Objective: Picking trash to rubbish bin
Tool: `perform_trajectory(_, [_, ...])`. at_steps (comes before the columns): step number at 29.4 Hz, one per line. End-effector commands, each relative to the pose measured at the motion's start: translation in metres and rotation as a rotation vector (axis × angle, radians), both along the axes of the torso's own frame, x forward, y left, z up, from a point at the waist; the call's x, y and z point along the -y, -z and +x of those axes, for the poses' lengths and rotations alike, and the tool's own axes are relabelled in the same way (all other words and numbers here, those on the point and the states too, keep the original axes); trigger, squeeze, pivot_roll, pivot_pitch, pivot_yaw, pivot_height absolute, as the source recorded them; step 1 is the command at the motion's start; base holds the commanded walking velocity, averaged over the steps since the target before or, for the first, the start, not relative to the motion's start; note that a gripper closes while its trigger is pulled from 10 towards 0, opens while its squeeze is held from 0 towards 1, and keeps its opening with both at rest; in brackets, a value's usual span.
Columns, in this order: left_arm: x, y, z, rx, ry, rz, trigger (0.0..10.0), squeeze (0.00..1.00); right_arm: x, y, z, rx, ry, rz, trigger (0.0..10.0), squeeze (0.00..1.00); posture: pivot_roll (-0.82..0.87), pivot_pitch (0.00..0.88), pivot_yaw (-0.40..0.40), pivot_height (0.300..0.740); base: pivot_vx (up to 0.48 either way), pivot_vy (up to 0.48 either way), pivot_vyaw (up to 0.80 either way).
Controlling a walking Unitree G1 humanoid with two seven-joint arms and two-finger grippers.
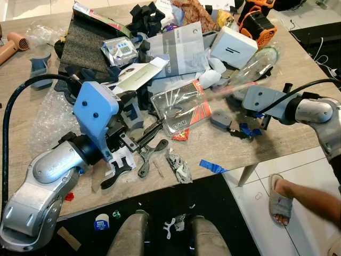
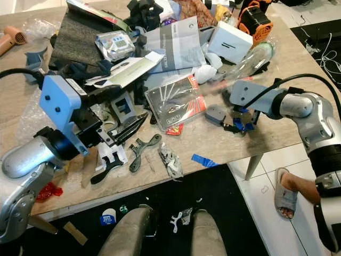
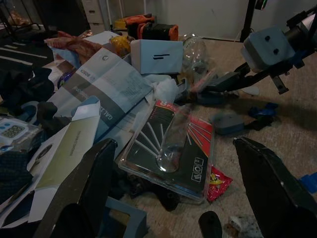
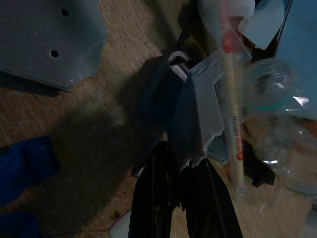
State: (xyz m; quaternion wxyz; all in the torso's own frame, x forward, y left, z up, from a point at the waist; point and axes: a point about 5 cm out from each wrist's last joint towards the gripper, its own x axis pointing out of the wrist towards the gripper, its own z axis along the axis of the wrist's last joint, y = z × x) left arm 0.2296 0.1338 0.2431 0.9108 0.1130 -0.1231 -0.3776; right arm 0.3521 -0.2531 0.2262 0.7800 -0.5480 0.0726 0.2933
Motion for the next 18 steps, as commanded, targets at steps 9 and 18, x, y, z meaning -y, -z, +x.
perform_trajectory(9, [0.001, -0.001, 0.0, 0.007, 0.015, 0.021, 10.0, 0.0, -0.023, -0.02, 0.005, 0.037, -0.079, 0.308, 0.0, 0.0, -0.1, 0.251, 0.04, 0.74, 0.0, 0.0, 0.0])
perform_trajectory(18, [0.004, -0.001, 0.001, 0.018, 0.021, 0.015, 10.0, 0.0, -0.05, -0.073, 0.0, -0.001, -0.266, 1.036, 0.0, 0.0, -0.1, 0.219, 0.043, 0.74, 0.0, 0.0, 0.0])
